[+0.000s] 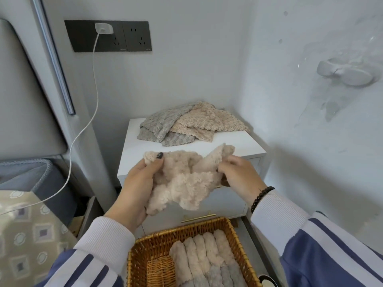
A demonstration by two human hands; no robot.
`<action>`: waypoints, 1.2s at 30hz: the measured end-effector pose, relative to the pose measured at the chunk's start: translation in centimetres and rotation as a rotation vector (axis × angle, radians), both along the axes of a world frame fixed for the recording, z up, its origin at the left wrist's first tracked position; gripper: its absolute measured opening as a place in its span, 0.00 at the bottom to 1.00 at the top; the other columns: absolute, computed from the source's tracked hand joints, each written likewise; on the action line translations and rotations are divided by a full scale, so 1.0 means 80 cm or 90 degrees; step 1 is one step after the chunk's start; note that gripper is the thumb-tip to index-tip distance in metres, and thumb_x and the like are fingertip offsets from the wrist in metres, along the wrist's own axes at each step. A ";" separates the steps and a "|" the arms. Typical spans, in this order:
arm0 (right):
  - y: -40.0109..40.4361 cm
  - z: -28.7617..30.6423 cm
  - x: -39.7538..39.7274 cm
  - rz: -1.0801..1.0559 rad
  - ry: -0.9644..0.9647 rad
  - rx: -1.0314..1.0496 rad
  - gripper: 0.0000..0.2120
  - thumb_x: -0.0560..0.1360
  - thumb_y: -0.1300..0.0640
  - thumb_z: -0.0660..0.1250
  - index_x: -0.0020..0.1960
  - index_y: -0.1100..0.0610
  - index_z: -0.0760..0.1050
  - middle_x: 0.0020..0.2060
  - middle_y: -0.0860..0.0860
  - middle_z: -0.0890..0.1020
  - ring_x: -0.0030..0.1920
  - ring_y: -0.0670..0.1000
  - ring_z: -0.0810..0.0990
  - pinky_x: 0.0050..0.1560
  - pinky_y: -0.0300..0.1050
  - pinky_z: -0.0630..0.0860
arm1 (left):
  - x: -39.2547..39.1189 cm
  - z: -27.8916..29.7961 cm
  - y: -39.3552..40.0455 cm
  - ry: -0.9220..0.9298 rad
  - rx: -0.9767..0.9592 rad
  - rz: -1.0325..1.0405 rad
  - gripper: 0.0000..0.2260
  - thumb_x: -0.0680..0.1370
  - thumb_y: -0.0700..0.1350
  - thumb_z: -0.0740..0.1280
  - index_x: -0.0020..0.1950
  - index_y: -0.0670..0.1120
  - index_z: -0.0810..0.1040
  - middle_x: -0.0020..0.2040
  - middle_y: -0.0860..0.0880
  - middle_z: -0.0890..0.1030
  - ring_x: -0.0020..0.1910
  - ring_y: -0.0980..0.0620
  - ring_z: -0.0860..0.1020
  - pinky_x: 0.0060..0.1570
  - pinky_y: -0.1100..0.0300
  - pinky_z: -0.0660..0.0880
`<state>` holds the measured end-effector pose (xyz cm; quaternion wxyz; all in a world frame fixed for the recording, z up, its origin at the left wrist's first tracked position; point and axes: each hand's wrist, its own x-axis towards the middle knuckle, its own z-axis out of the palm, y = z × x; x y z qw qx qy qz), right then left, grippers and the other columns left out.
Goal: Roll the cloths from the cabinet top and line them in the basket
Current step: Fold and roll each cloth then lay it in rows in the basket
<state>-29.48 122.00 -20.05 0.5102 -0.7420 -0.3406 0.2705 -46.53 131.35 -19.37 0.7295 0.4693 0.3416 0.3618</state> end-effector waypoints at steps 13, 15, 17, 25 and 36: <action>-0.011 -0.002 0.013 0.056 -0.223 -0.210 0.25 0.73 0.47 0.70 0.66 0.51 0.66 0.57 0.47 0.74 0.57 0.49 0.75 0.53 0.43 0.71 | -0.015 -0.001 0.003 0.006 0.028 -0.113 0.11 0.80 0.38 0.58 0.57 0.41 0.78 0.56 0.39 0.82 0.54 0.42 0.81 0.56 0.49 0.77; -0.007 0.006 0.003 0.132 -0.099 -0.130 0.26 0.71 0.50 0.72 0.66 0.48 0.66 0.58 0.44 0.75 0.57 0.46 0.75 0.55 0.42 0.72 | -0.017 -0.002 0.002 0.007 0.039 -0.130 0.13 0.80 0.36 0.57 0.58 0.43 0.78 0.55 0.40 0.83 0.52 0.43 0.82 0.55 0.49 0.77; -0.004 0.008 -0.007 0.212 0.019 -0.128 0.23 0.72 0.52 0.71 0.64 0.50 0.69 0.55 0.44 0.79 0.55 0.44 0.77 0.57 0.44 0.73 | -0.019 -0.001 0.001 0.005 0.043 -0.133 0.14 0.80 0.35 0.56 0.58 0.45 0.78 0.54 0.41 0.83 0.52 0.44 0.82 0.54 0.50 0.77; 0.000 -0.002 -0.033 0.295 0.163 -0.089 0.28 0.58 0.36 0.77 0.47 0.56 0.79 0.38 0.48 0.79 0.37 0.48 0.74 0.37 0.40 0.69 | -0.027 0.002 0.007 -0.045 0.058 -0.102 0.13 0.81 0.38 0.58 0.61 0.46 0.77 0.56 0.42 0.83 0.54 0.44 0.82 0.56 0.49 0.77; 0.002 0.015 -0.018 -0.013 0.069 0.126 0.12 0.68 0.57 0.72 0.47 0.63 0.78 0.41 0.59 0.82 0.41 0.57 0.81 0.47 0.49 0.75 | -0.041 -0.031 0.020 0.486 0.543 -0.173 0.16 0.71 0.36 0.65 0.52 0.55 0.79 0.44 0.50 0.84 0.44 0.50 0.81 0.45 0.57 0.78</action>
